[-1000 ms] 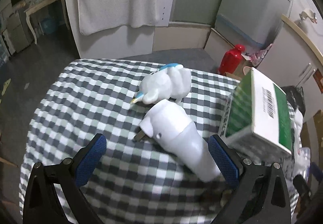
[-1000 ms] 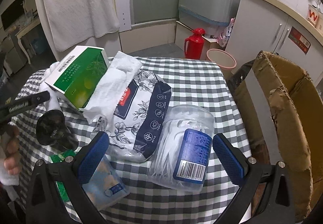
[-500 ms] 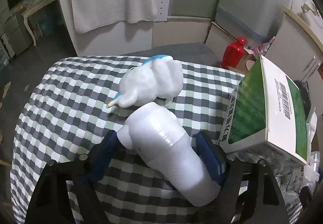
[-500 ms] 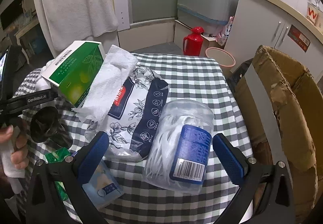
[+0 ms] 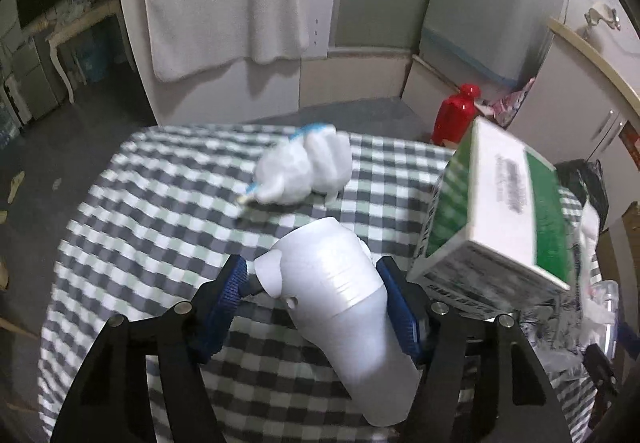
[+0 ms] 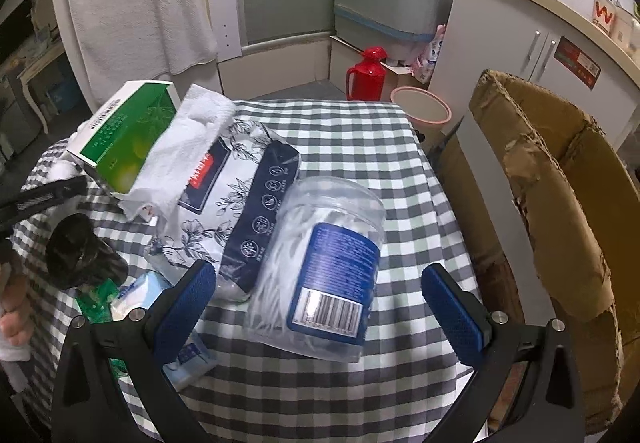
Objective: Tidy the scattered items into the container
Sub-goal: 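Grasp the white plastic bottle with the left gripper while the right gripper grasps the blue-labelled clear jar, then carry the white bottle and clear jar over to the cardboard box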
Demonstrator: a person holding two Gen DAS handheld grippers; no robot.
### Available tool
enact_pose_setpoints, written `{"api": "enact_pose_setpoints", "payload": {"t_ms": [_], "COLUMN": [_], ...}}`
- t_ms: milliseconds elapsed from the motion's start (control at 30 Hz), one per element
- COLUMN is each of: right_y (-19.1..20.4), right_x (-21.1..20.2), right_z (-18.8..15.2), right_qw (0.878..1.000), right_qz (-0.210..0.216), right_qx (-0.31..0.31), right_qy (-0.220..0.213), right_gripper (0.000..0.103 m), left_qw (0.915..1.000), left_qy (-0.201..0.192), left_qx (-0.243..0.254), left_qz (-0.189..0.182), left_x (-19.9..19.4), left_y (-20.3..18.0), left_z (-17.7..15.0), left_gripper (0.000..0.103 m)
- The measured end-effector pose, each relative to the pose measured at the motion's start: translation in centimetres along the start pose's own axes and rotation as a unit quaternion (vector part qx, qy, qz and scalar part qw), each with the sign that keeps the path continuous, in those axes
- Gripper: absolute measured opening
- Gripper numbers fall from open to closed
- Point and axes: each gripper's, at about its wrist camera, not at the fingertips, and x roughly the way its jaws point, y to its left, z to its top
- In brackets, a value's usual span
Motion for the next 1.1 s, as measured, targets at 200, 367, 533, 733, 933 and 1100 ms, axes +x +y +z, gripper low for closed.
{"api": "enact_pose_setpoints", "payload": {"t_ms": [200, 367, 533, 733, 933, 1100], "right_y": [-0.2, -0.5, -0.9, -0.7, -0.9, -1.0], "right_x": [1.1, 1.6, 1.3, 1.8, 2.4, 1.3], "right_z": [0.0, -0.2, -0.7, -1.0, -1.2, -1.4], "right_qw": [1.0, 0.999, 0.999, 0.999, 0.999, 0.999], "right_qz": [-0.013, -0.016, 0.004, 0.006, 0.011, 0.018], "right_qx": [0.01, 0.021, 0.035, 0.036, 0.038, 0.037], "right_qy": [0.014, 0.018, 0.013, 0.018, 0.022, 0.007], "right_gripper": [0.103, 0.102, 0.07, 0.063, 0.061, 0.061], "left_qw": [0.9995, 0.9991, 0.9988, 0.9986, 0.9983, 0.9975], "left_qy": [-0.031, -0.041, -0.046, -0.051, -0.056, -0.068], "left_qx": [0.006, 0.003, 0.003, 0.005, 0.004, 0.007], "left_qz": [0.0, -0.008, -0.014, -0.014, -0.014, -0.016], "left_x": [-2.4, -3.4, -4.3, -4.9, -5.7, -7.0], "left_y": [0.2, 0.2, 0.4, 0.1, -0.1, -0.6], "left_z": [0.5, 0.7, 0.5, 0.3, 0.3, 0.6], "left_gripper": [0.068, 0.068, 0.068, 0.068, 0.068, 0.068]}}
